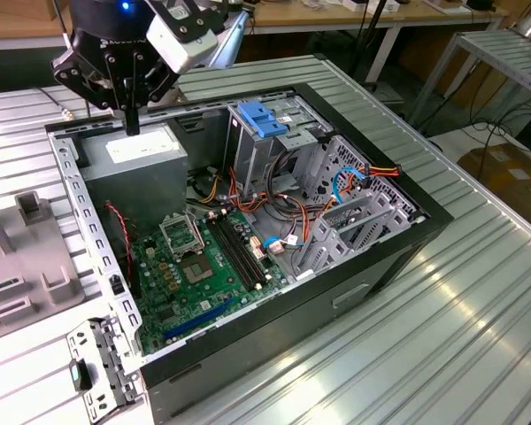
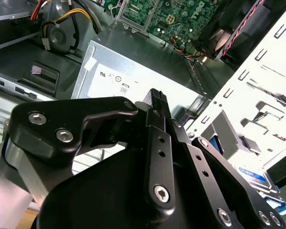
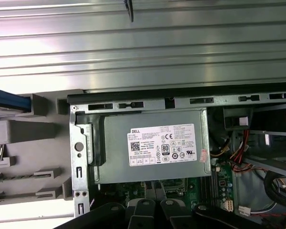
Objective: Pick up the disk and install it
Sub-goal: 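Reach for the disk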
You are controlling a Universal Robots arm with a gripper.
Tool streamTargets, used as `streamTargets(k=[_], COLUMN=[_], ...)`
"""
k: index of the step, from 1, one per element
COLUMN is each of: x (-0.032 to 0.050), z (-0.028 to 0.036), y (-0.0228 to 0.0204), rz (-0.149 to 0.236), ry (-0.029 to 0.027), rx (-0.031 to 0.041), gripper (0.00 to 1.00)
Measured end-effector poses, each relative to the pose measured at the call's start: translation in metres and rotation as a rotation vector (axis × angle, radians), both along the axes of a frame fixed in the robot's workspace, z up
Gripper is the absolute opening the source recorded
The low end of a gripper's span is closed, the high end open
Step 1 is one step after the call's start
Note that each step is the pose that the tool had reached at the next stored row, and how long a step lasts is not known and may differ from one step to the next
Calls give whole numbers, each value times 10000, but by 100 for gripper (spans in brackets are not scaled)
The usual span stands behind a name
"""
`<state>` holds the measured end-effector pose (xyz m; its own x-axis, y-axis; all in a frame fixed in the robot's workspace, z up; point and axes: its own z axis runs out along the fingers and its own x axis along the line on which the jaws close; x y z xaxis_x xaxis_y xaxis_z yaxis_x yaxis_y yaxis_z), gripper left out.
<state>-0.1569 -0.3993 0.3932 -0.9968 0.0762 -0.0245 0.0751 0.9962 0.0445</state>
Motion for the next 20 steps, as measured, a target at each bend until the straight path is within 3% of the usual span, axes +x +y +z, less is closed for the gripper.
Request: streamTargets(k=[7,20], x=[-20,-154], z=[0,0], y=[0,0], rz=[0,0], ry=[0,0], rx=[0,0], gripper=[11,11])
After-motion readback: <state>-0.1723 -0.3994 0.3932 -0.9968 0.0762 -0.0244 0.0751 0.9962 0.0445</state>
